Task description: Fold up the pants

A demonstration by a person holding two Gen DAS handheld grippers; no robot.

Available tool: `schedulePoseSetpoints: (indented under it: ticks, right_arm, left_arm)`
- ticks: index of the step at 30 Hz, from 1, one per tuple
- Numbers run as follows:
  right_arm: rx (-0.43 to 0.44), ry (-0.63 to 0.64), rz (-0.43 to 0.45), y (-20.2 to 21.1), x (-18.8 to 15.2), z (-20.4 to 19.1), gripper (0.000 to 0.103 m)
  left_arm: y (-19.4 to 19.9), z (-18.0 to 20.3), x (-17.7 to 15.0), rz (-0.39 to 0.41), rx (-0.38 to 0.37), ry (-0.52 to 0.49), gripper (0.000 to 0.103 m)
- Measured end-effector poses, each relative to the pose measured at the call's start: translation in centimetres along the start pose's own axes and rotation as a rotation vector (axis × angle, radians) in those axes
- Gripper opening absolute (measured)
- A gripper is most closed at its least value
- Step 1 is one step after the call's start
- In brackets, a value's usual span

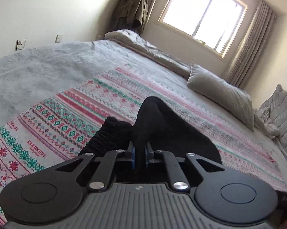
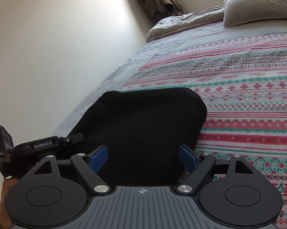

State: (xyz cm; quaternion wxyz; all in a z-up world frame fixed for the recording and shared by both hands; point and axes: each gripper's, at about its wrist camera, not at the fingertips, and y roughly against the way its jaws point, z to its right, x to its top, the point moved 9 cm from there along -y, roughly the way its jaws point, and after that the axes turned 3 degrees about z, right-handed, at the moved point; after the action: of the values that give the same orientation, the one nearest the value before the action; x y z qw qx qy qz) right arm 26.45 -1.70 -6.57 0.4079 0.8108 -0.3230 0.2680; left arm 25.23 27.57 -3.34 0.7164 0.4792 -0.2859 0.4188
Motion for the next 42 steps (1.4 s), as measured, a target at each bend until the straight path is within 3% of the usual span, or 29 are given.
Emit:
schedulePoseSetpoints:
  ticks: [4,8,9,10,11,12,15,18,22,29,35,42]
  right_arm:
    - [0.014,-0.029,-0.002,0.0,-0.8,0.8,0.084]
    - [0.017,-0.047,-0.013,-0.6,-1.4,1.2,0.084]
    - [0.021,-0.053,-0.016,-0.7,-1.7,1.4,0.084]
    - [0.025,-0.059,-0.019,-0.8,-1.9,1.4,0.084]
    - [0.03,-0.065,-0.023,-0.9,-2.1,1.5,0.084]
    - [0.035,-0.071,-0.027,-1.0,-2.3,1.6,0.084]
    - [0.064,-0.102,-0.042,-1.1,-2.9,1.8,0.085]
    - [0.102,-0.15,-0.058,-1.6,-3.2,1.9,0.086]
    - [0.151,-0.193,-0.065,-2.6,-3.4,1.8,0.086]
    - [0.144,-0.171,-0.044,-4.3,-3.6,0.5,0.087]
    - [0.113,-0.169,-0.001,-5.0,-3.8,-0.5,0.087]
    - [0.067,-0.13,0.037,-5.7,-4.1,-1.5,0.087]
  left_arm:
    - [1.7,-0.1,1.6,0.088,0.004,-0.01,0.02]
    - [-0.6,-3.5,0.6,0.05,0.086,0.031,0.025]
    - [-1.2,-4.6,0.2,0.032,0.099,0.057,0.044]
    - [-1.5,-5.4,0.0,0.015,0.101,0.084,0.056]
    - [-1.6,-6.2,-0.1,0.007,0.103,0.111,0.078]
    - [-1.4,-6.8,0.0,0.009,0.098,0.129,0.09]
    - [-1.2,-7.5,0.2,-0.006,-0.012,0.191,0.101]
    - [-2.1,-7.6,-0.4,-0.068,-0.118,0.263,0.103]
    - [-3.7,-7.2,-2.2,-0.17,-0.17,0.317,0.103]
    - [-4.4,-5.7,-2.9,-0.168,-0.184,0.264,0.103]
    - [-4.3,-5.2,-3.3,-0.129,-0.206,0.281,0.103]
    - [-5.0,-4.6,-3.5,-0.079,-0.172,0.234,0.103]
